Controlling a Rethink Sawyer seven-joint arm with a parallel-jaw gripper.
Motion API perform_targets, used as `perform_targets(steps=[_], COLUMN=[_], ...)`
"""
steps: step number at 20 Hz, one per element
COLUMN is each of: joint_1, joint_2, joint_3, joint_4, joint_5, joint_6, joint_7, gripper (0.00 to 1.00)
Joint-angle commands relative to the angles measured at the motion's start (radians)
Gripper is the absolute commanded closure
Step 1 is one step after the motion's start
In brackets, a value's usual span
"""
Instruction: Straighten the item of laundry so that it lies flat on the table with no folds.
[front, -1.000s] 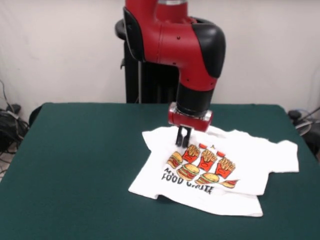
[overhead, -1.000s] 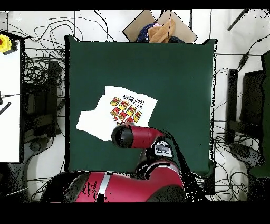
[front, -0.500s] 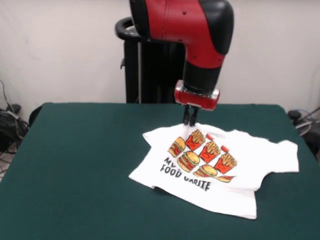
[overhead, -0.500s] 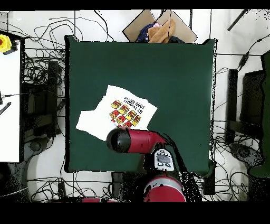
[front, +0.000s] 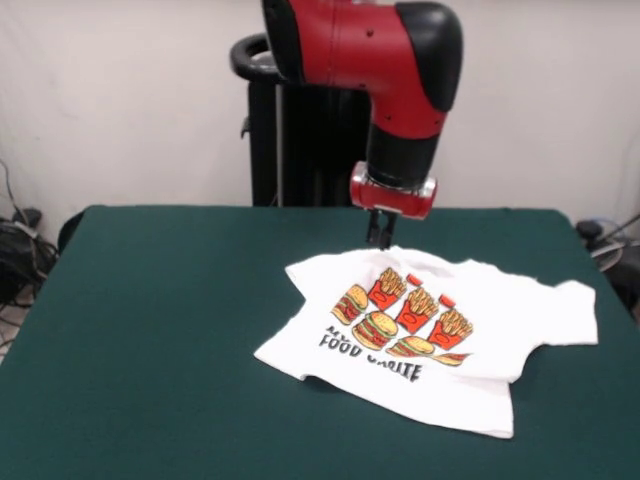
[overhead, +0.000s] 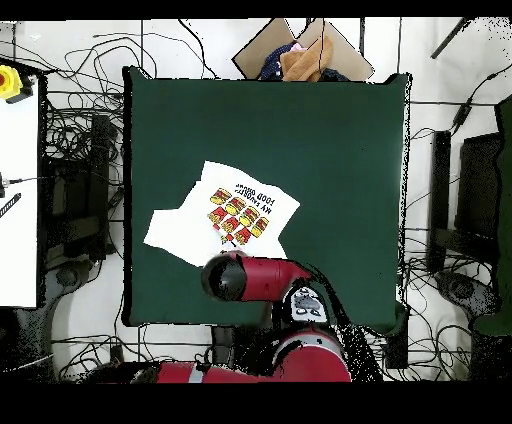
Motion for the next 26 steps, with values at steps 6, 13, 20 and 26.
perform_targets(steps=[6,13,20,26], joint_1=[0.033,0.038,-0.063,-0.081], joint_2=[0.200,0.333,0.281,0.289], joint_3=[0.018,-0.022,-0.004,-0.053], joint_4=[-0.043,-0.104,-0.046,-0.079], joint_5=[-0.046,-0.090,-0.146,-0.197], joint_6=[-0.121,-0.217,-0.063,0.062], joint_7=[0.105,0.082,0.013,-0.048], gripper=[1.00,1.00,1.00,1.00])
